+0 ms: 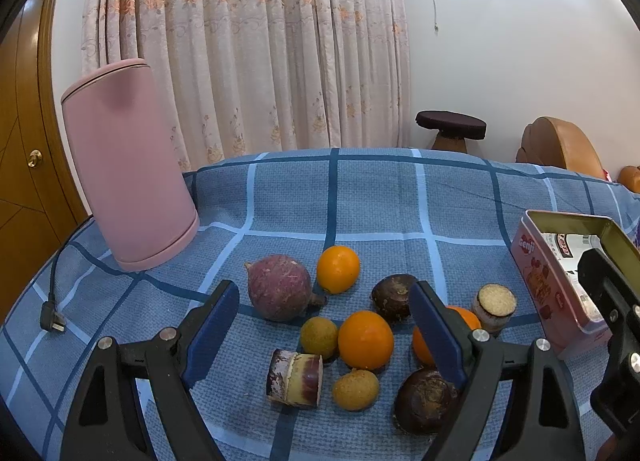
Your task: Organize fruits
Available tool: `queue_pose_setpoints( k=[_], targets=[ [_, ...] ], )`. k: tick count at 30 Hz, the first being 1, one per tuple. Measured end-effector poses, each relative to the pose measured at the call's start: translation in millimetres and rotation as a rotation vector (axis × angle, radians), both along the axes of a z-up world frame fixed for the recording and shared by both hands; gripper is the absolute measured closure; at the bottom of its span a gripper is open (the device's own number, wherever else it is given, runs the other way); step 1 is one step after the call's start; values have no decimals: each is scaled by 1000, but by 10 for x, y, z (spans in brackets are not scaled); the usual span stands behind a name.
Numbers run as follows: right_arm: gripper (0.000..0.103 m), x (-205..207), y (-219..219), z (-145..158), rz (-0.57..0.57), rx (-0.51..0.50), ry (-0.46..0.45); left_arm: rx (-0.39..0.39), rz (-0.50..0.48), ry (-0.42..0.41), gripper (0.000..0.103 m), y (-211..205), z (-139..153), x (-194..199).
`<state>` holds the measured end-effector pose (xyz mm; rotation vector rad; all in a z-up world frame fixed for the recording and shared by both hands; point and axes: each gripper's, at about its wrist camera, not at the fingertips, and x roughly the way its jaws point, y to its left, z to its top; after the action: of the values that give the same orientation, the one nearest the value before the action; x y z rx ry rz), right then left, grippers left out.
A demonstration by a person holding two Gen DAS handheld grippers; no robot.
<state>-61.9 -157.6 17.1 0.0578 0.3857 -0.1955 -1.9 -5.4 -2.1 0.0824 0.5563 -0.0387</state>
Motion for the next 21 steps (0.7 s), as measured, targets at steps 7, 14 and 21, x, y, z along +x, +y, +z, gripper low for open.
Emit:
queue_pose_setpoints(
  k=[7, 14, 21],
  targets=[
    [0, -3, 2, 3, 2, 0, 0, -3, -1, 0, 15, 41, -4, 10],
    [0, -2, 2, 2, 1, 0, -1, -3, -1, 1, 15, 0, -22, 1],
    [0, -4, 5, 3, 1, -1, -1, -3, -2, 1, 15, 46, -7, 14]
  ],
)
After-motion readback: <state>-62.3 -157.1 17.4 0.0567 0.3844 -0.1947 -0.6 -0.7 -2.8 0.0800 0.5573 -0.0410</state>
